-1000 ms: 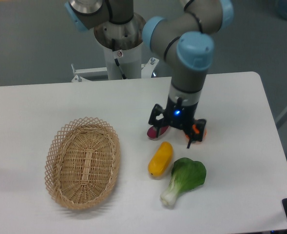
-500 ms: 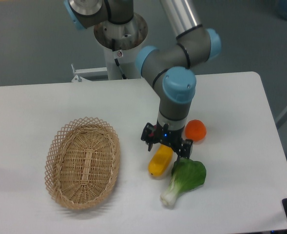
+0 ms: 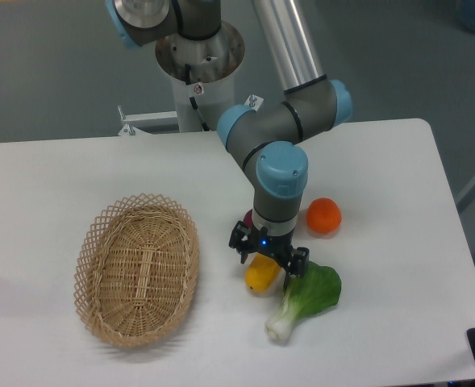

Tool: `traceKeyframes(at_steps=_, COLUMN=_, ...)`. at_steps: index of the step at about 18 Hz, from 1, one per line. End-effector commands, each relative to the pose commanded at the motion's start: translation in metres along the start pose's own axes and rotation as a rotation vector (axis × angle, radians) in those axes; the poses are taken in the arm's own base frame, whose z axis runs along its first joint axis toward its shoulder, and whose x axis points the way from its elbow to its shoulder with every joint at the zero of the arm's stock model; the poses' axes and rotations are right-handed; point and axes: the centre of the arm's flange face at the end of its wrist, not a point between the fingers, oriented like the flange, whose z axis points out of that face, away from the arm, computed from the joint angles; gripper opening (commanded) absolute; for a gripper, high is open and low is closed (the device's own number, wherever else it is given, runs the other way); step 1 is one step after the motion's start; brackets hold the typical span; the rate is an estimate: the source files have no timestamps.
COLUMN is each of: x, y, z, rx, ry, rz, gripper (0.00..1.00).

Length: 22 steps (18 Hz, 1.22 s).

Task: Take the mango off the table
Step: 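Move the open gripper over the yellow mango and lower onto it, then close the gripper on the yellow mango and lift it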

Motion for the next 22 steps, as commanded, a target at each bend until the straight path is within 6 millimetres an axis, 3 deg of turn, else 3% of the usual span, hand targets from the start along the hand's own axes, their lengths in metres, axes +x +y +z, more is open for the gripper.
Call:
traceKeyframes(at_steps=8, x=0.015, y=-0.004, z=0.012, rx=-0.042, ry=-0.002, rz=0.015, gripper=0.97)
traceKeyframes(at_steps=10, x=0.015, y=-0.005, z=0.01, rx=-0.039, ry=-0.006, rz=0.002, gripper=0.65)
traceKeyframes(at_steps=13, x=0.014, y=-0.005, z=0.007, rx=-0.031, ry=-0.015, rz=0.001, gripper=0.44)
traceKeyframes(at_steps=20, x=0.01, y=-0.01, z=-0.008, rx=-0.012, ry=-0.038, rz=0.004, gripper=0.43)
traceKeyframes(at_steps=22, x=0.005, y=-0.013, z=-0.022, rx=0.009, ry=-0.056, rz=0.0, gripper=0.43)
